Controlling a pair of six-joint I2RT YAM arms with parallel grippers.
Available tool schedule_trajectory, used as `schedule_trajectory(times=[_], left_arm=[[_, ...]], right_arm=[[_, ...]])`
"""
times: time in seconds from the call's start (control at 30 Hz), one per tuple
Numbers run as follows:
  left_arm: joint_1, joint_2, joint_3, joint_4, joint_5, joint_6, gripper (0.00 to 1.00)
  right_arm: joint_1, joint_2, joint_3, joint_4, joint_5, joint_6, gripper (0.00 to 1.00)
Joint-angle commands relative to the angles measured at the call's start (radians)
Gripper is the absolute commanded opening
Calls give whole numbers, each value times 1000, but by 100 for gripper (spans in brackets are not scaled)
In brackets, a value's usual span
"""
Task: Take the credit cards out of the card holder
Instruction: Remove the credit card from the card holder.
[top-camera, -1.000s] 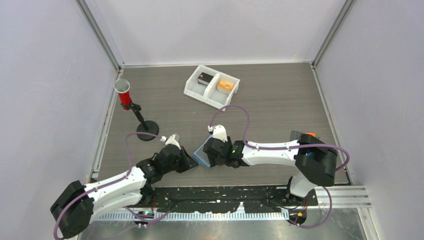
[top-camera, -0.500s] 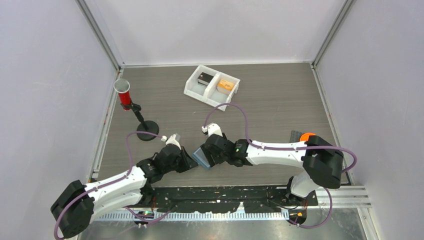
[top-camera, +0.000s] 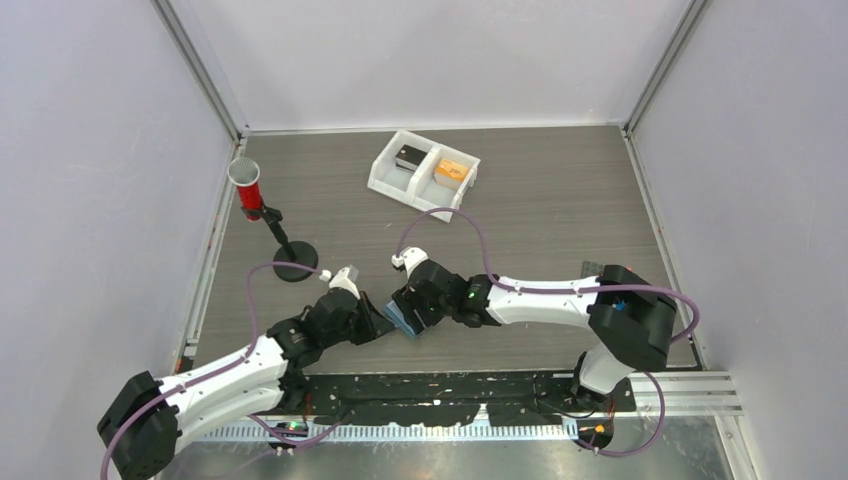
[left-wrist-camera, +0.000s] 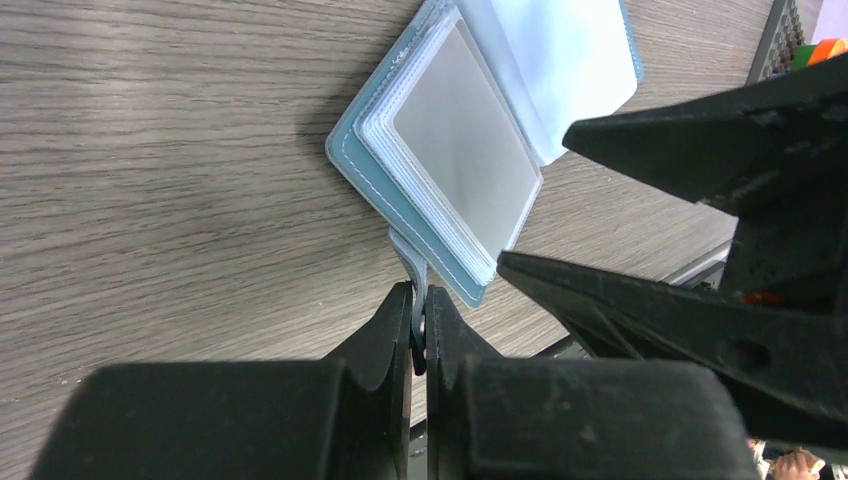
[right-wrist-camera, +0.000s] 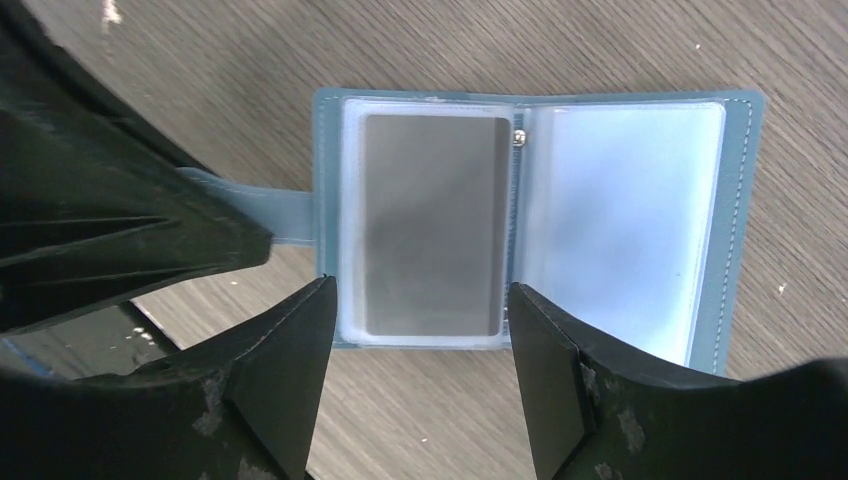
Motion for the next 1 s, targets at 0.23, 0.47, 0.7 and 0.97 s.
schedule_trajectory(times=[0.23, 0.47, 0.7, 0.97], left_arm=[[-2, -15, 45, -34, -35, 20, 0], [-3, -30, 42, -50, -43, 23, 0], [-2, -13, 55, -61, -48, 25, 0], [-2, -14, 57, -62, -52, 29, 0]], right_arm=[[-31, 54, -35, 95, -32, -49, 67], [-31, 51, -69, 139, -92, -43, 73], [-31, 64, -74, 145, -111, -41, 75], [-31, 29, -36, 104, -156, -26, 74]])
